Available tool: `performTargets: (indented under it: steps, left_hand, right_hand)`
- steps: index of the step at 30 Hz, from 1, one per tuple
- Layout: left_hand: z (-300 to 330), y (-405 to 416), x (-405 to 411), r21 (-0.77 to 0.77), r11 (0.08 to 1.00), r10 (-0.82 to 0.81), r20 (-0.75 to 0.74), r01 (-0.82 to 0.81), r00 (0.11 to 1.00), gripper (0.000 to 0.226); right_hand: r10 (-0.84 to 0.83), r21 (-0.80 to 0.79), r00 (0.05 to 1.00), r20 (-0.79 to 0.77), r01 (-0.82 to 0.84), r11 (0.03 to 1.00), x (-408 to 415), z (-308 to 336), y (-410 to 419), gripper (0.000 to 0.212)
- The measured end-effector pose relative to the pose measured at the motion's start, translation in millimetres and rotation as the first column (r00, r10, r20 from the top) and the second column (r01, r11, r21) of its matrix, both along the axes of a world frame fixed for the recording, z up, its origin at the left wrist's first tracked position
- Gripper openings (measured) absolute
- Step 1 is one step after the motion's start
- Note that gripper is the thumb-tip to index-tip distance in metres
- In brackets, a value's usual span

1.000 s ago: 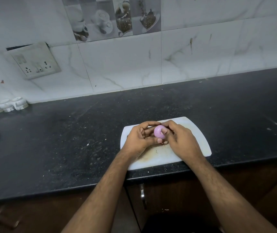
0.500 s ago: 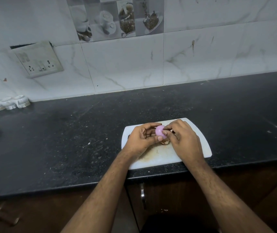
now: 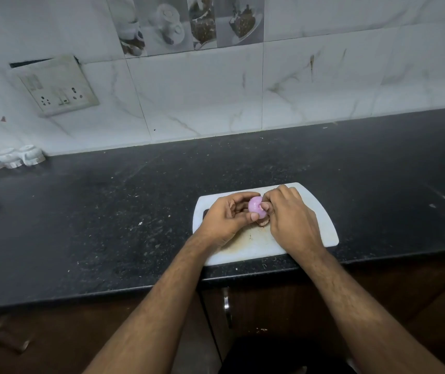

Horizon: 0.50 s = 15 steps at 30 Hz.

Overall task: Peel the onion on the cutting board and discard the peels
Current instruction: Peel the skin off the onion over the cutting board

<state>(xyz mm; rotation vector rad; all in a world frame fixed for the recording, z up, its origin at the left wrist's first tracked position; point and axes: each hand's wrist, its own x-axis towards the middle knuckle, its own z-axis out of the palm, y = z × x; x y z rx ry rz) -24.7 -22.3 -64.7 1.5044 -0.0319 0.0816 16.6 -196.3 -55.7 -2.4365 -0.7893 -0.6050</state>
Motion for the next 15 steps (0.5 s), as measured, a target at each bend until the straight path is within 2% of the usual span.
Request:
performTargets:
  steps: [4,7,15]
  left_hand:
    - [1.5,-1.4,-1.4,0.056,0.998,-0.003,0.000,0.003,1.000,0.045]
    - [1.0,-1.4,-1.5,0.105,0.995,-0.003,0.003,0.003,1.000,0.044]
    - [-1.9,0.5,-0.5,0.160,0.987,0.003,0.009,-0.004,1.000,0.047]
  right_hand:
    - [0.040,-0.031,0.999,0.005,-0.040,0.999,0.7,-0.7,0.6,0.003]
    - [0.074,-0.039,0.997,0.019,-0.073,0.997,0.8,-1.0,1.4,0.009]
    - [0.181,0.062,0.983,-0.040,-0.178,0.982,7.9,-6.0,-3.5,0.011]
